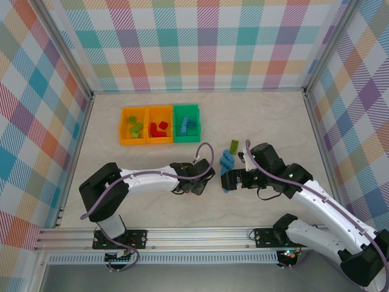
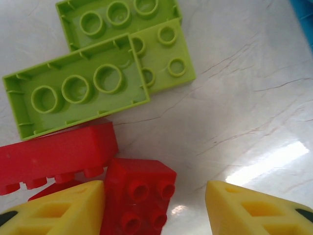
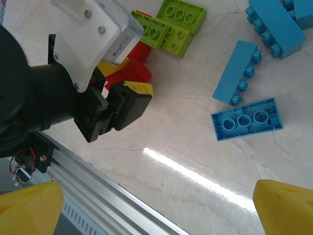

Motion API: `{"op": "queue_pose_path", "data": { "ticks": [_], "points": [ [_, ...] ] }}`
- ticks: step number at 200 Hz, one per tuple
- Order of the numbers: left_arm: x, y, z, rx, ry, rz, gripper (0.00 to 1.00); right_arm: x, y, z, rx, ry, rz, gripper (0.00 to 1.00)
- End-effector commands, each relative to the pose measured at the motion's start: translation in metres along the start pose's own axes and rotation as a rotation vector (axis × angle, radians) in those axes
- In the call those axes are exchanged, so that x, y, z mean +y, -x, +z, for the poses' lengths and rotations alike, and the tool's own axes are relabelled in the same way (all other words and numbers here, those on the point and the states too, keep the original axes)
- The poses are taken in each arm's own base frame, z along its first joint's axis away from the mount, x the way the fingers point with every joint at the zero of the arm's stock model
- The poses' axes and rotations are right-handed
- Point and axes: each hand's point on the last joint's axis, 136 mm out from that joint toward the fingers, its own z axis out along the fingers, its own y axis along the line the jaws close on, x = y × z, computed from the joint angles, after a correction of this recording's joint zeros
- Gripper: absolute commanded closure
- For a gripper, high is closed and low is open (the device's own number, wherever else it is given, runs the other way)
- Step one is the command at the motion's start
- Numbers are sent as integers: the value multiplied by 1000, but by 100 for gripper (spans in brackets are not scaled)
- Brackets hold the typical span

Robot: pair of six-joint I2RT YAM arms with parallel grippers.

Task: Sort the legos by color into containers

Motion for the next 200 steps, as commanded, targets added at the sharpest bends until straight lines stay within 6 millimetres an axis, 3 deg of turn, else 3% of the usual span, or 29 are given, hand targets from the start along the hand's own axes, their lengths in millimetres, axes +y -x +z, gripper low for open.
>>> {"op": "queue_pose_path", "data": {
  "ticks": [1,97,116,134,152,170,200],
  "points": [
    [6,-11,10,22,48,47,45,2,0,1,2,11,5,0],
    [-1,-38,31,94,37,66,63,1,-3,-2,5,8,24,0],
    [-4,-42,31,108,23,68,60,1,-4,-4,1,8,30,0],
    [-6,-45,31,118,13,79,44,2,-5,-7,-3,11,33,0],
    [-7,-49,31,126,9,83,43,2,-5,-8,-6,12,32,0],
    [-8,-48,31,121,6,76,49,2,-5,-8,-5,14,36,0],
    [-11,-40,25,84,-17,50,73,3,-5,-7,-2,16,38,0]
  ]
}}
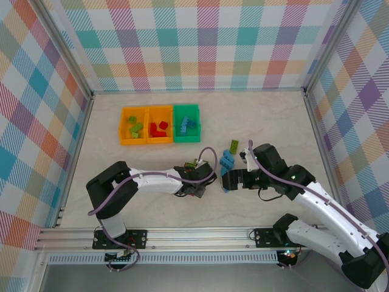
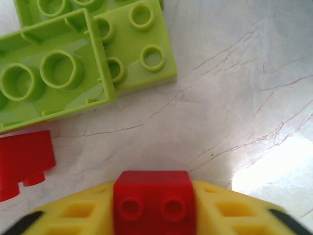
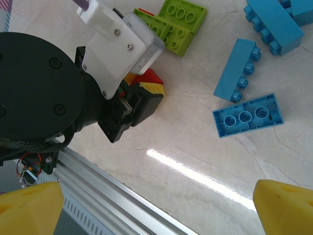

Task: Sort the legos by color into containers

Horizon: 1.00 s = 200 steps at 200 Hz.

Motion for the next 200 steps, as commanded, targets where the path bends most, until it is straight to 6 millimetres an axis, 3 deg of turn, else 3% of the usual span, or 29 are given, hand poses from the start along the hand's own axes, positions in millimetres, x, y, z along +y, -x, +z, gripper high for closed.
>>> {"op": "queue_pose_path", "data": {
  "ticks": [1,26,46,67,93,118,146,165,181,200],
  "points": [
    [1,-31,5,89,-9,24,74,2,-3,-1,10,9,12,0],
    [-2,5,-33,-76,-81,-32,76,5,-7,1,29,34,-2,0],
    [17,44,-71,-223,-78,-91,77,19,-7,0,27,116,-29,0],
    [56,85,-97,-338,-43,-184,77,26,3,-3,-36,150,-47,0],
    [132,131,-109,-453,85,-342,78,24,18,-11,-122,125,-54,0],
    [205,157,-99,-502,172,-459,80,21,20,-16,-142,102,-55,0],
    [269,177,-64,-484,185,-605,80,19,15,-17,-133,96,-36,0],
    [292,191,-44,-462,180,-647,78,17,12,-20,-134,97,-22,0],
    [304,200,-32,-434,178,-659,69,13,10,-23,-144,82,0,0],
    [310,207,-38,-433,183,-660,56,4,8,-25,-146,34,28,0]
  ]
}}
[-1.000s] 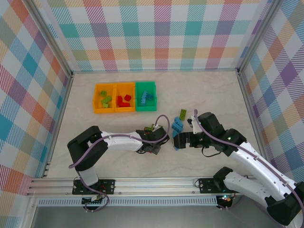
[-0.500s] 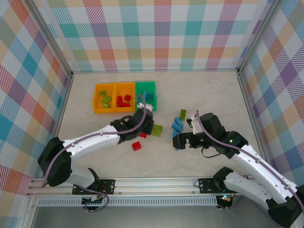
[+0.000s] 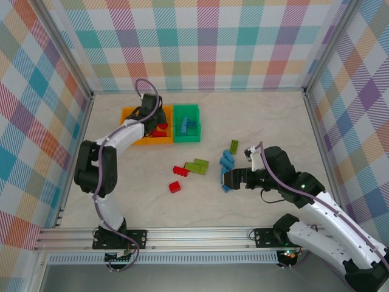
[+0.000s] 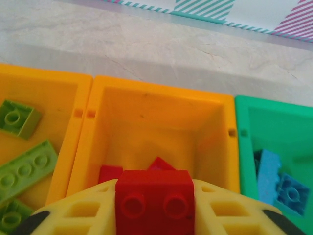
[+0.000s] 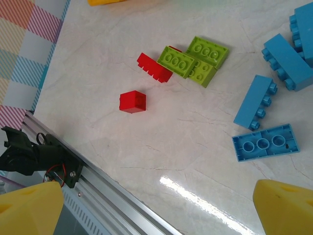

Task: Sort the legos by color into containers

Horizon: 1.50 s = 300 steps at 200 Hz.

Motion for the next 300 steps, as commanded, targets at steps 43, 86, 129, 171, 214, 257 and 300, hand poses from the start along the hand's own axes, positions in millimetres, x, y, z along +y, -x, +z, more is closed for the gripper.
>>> {"op": "queue_pose_path", "data": {
  "ticks": [43,86,129,171,214,257,300],
  "points": [
    [-30,46,-76,-78,-197,-19,40,-46,-4,-1,-16,-247,102,0],
    [-98,-17,-194,-51,-514,332,39,-84,-21,36,105,-408,141,4],
    [-112,-123,-298,-61,-790,867,30,-102,-36,74,230,-435,55,0],
    [-70,-199,-343,43,-1006,1160,0,-118,-42,101,349,-523,-66,0],
    [-53,-235,-323,130,-1014,1327,0,-120,-53,126,464,-548,-141,3],
    [-53,-248,-313,178,-1032,1355,0,-125,-63,139,532,-580,-146,24],
    [-48,-250,-310,121,-1016,1364,0,-121,-66,140,543,-567,-147,47]
  ]
}}
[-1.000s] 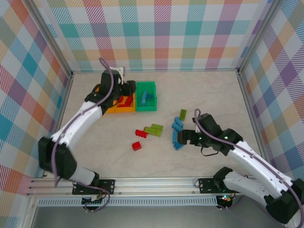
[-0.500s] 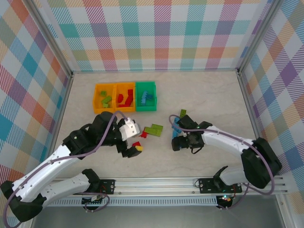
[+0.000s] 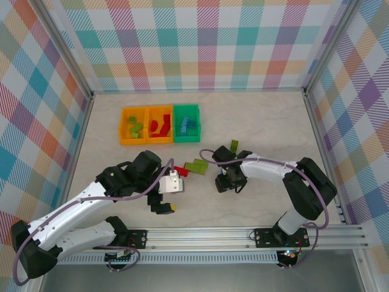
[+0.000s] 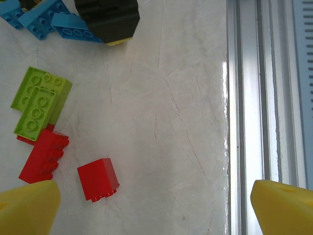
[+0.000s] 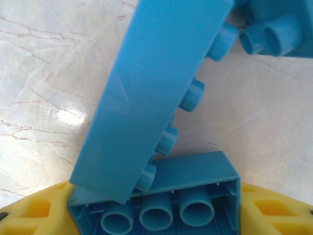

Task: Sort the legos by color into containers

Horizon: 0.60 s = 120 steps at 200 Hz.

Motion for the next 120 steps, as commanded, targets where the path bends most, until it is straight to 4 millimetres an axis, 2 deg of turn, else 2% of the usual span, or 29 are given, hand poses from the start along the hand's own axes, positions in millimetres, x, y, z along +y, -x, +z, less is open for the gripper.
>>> {"op": "queue_pose_path", "data": {
  "ticks": [1,20,36,49,70,85,98,120],
  "points": [
    [-6,0,-2,-31,4,51,0,3,-4,0,19,0,-7,48],
    [-2,2,-5,-60,48,68,0,5,-2,-15,-23,17,6,50],
    [4,7,-10,-96,101,86,0,10,6,-40,-106,49,16,52],
    [9,9,-14,-119,147,100,0,11,21,-67,-211,64,42,56],
    [24,10,-21,-140,230,94,0,26,62,-116,-434,155,45,59],
    [38,13,-28,-168,305,70,0,41,96,-143,-572,203,6,60],
    [55,15,-36,-212,385,3,0,53,125,-157,-644,205,-45,61],
    [78,9,-44,-254,455,-149,0,71,180,-159,-730,159,-141,61]
  ]
}}
